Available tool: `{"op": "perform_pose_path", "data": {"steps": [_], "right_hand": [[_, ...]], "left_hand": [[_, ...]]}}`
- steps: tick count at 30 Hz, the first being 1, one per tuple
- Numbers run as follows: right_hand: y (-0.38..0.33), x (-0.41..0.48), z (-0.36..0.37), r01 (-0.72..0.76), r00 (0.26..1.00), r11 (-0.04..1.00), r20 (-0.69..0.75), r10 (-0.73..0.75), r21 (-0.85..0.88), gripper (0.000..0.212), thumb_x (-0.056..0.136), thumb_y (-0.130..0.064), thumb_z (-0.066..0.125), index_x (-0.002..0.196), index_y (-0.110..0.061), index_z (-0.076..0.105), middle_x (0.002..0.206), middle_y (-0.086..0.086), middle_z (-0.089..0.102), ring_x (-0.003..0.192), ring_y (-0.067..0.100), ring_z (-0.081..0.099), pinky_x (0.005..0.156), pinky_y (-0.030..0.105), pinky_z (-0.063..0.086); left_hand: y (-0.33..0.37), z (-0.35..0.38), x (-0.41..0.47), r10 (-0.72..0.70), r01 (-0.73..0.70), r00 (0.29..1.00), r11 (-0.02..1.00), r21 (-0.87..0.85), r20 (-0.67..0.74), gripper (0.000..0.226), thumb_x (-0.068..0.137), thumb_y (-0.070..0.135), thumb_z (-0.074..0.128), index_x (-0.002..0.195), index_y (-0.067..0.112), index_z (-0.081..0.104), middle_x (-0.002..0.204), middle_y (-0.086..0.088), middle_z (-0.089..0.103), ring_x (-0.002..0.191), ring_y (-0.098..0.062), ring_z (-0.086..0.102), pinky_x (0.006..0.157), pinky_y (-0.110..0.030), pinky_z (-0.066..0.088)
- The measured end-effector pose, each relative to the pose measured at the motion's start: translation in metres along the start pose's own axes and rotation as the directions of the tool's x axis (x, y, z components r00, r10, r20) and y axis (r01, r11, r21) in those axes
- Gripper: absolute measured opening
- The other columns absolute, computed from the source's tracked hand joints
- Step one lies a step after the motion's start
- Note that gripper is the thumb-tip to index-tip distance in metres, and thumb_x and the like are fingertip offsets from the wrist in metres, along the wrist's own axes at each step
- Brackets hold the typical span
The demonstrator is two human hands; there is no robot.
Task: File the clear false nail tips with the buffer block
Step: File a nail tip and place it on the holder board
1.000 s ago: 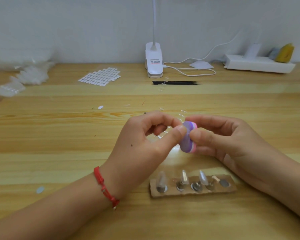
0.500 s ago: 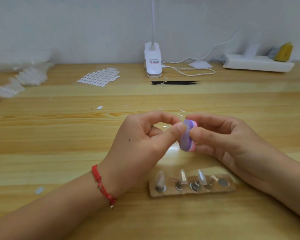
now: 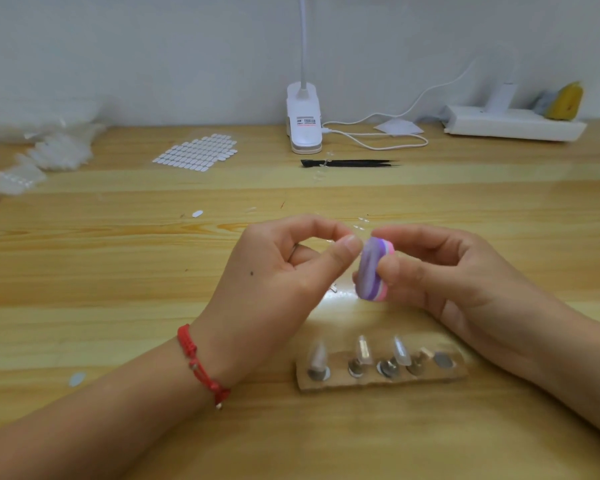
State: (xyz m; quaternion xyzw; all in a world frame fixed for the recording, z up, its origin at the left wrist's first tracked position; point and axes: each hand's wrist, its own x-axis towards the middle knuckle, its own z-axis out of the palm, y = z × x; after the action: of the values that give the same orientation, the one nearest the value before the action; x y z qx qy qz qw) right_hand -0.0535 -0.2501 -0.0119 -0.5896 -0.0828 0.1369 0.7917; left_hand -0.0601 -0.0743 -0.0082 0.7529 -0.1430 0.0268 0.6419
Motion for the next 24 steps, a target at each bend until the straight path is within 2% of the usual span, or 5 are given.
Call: {"op": "perform_pose_path", "data": {"steps": [7, 11, 15, 19, 24], "right_hand": [[0.0014, 0.0005, 0.0005, 0.022, 0.999, 1.0, -0.024, -0.022, 0.006, 0.026, 0.051, -0.016, 0.079, 0.077, -0.018, 0.079, 0.08, 0.005, 0.074, 0.069, 0.017, 0.073, 0.062, 0.023, 0.057], [0.0012, 0.0032, -0.0054, 0.026, 0.994, 0.989, -0.107, -0.011, 0.143, 0.024, 0.052, -0.014, 0.078, 0.076, -0.015, 0.079, 0.08, 0.007, 0.073, 0.07, 0.018, 0.073, 0.063, 0.025, 0.058], [0.002, 0.0014, -0.0021, -0.005, 0.999, 0.994, -0.052, 0.011, 0.109, 0.024, 0.051, -0.009, 0.078, 0.074, -0.017, 0.079, 0.078, 0.007, 0.073, 0.072, 0.018, 0.073, 0.064, 0.025, 0.059], [0.0003, 0.0044, -0.0068, 0.007, 0.995, 0.971, -0.101, 0.018, 0.238, 0.02, 0.058, -0.008, 0.075, 0.077, -0.014, 0.077, 0.082, 0.01, 0.074, 0.074, 0.018, 0.073, 0.065, 0.025, 0.058], [0.0026, 0.002, -0.0033, 0.015, 0.997, 0.99, -0.074, -0.005, 0.14, 0.02, 0.058, -0.009, 0.076, 0.077, -0.015, 0.078, 0.077, 0.006, 0.074, 0.073, 0.017, 0.073, 0.066, 0.024, 0.058]], "left_hand": [[0.0008, 0.0007, 0.0, -0.017, 0.017, 1.0, 1.0, -0.013, 0.007, 0.009, 0.084, 0.016, 0.065, 0.075, 0.016, 0.066, 0.037, 0.014, 0.023, 0.033, -0.002, 0.018, 0.037, -0.01, 0.019], [0.0003, 0.0011, -0.0002, -0.037, 0.037, 0.999, 0.999, -0.028, 0.012, 0.008, 0.083, 0.016, 0.066, 0.075, 0.015, 0.067, 0.037, 0.014, 0.024, 0.032, -0.002, 0.019, 0.037, -0.01, 0.021], [0.0002, 0.0006, 0.0006, -0.05, 0.051, 0.999, 0.997, -0.054, 0.006, 0.007, 0.082, 0.015, 0.067, 0.076, 0.012, 0.07, 0.037, 0.014, 0.024, 0.034, -0.002, 0.019, 0.038, -0.011, 0.022], [-0.0014, 0.0006, 0.0007, -0.059, 0.058, 0.998, 0.996, -0.061, -0.01, 0.008, 0.08, 0.015, 0.07, 0.073, 0.012, 0.07, 0.039, 0.013, 0.024, 0.035, -0.003, 0.02, 0.041, -0.01, 0.026], [-0.0027, -0.0001, 0.0016, -0.084, 0.084, 0.996, 0.992, -0.095, 0.002, 0.008, 0.082, 0.014, 0.068, 0.075, 0.009, 0.07, 0.04, 0.012, 0.023, 0.036, -0.003, 0.018, 0.039, -0.009, 0.025]]}}
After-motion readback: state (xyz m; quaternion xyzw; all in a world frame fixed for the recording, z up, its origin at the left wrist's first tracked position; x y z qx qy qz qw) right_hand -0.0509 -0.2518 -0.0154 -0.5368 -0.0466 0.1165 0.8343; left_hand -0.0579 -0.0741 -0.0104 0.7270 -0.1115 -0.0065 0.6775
